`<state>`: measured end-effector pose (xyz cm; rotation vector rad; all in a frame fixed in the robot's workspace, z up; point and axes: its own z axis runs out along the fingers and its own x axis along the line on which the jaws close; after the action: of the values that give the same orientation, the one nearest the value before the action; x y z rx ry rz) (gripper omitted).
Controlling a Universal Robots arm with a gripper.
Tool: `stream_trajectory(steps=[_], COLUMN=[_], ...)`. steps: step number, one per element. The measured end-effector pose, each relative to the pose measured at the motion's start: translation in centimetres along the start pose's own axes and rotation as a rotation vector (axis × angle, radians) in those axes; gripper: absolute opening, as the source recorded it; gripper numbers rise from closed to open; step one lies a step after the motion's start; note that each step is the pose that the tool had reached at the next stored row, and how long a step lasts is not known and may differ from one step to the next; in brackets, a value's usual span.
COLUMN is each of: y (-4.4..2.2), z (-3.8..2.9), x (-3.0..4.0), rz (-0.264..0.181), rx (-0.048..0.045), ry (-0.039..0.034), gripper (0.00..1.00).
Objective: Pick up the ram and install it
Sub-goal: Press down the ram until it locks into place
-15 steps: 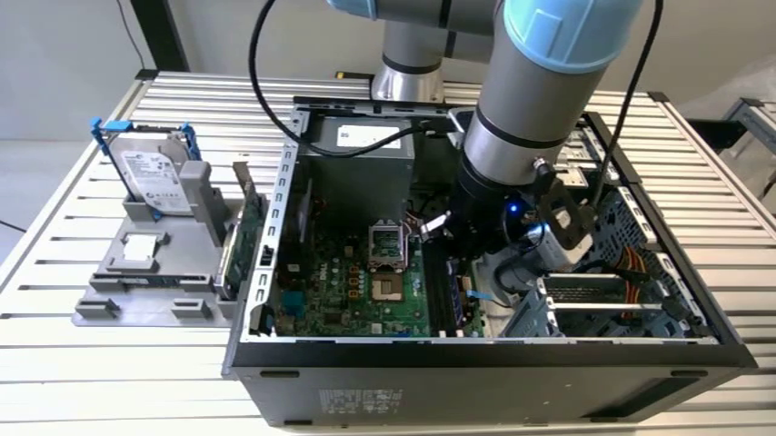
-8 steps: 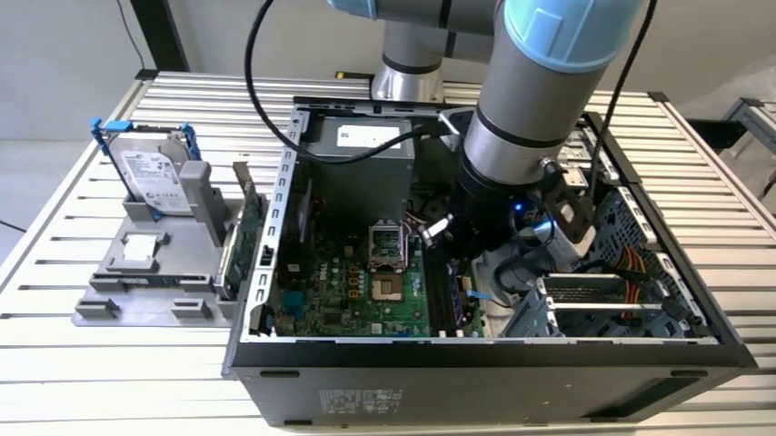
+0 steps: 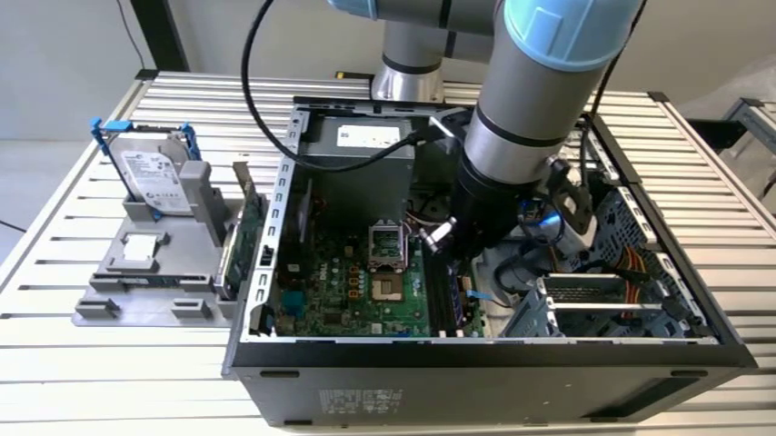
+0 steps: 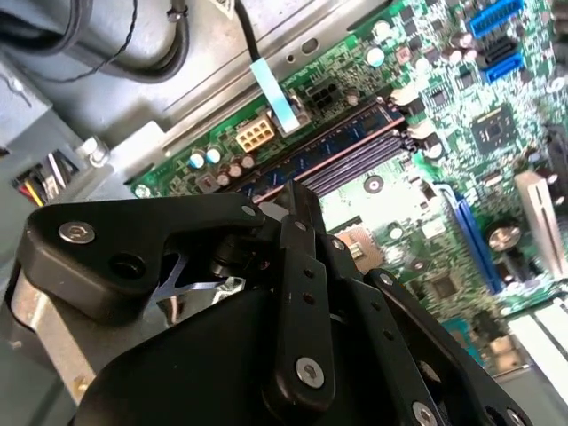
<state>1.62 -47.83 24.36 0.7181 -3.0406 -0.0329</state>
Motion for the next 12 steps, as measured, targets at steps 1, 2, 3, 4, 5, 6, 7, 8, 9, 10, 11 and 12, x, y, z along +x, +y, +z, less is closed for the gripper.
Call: stream_trajectory(steps=[1, 2, 3, 4, 5, 6, 7, 8, 9, 10, 11, 12], y=[0.01, 0.01, 0.02, 0.02, 0.03, 0.03, 0.04, 0.04, 0.04, 0.04, 0.05, 0.05], z=[0.00, 0.00, 0.00, 0.00, 0.00, 0.00, 0.00, 0.00, 0.00, 0.00, 0.00, 0.00], x=[0.00, 0.01, 0.00, 0.00, 0.00, 0.00, -0.01, -0.02, -0.02, -0.02, -0.02, -0.02], rz=[-0.018, -0.035, -0.053, -0.072, -0.091, -0.109, -0.128, -0.145, -0.164, -0.182, -0.200, -0.218], rx=[0.0003, 0.0005, 0.0008, 0.0009, 0.0012, 0.0014, 0.0016, 0.0018, 0.0021, 0.0022, 0.0025, 0.0027], ry=[0.0005, 0.0009, 0.0013, 0.0018, 0.0023, 0.0027, 0.0031, 0.0035, 0.0040, 0.0045, 0.0049, 0.0054], gripper=[0.00, 0.00, 0.00, 0.00, 0.00, 0.00, 0.00, 0.00, 0.00, 0.00, 0.00, 0.00])
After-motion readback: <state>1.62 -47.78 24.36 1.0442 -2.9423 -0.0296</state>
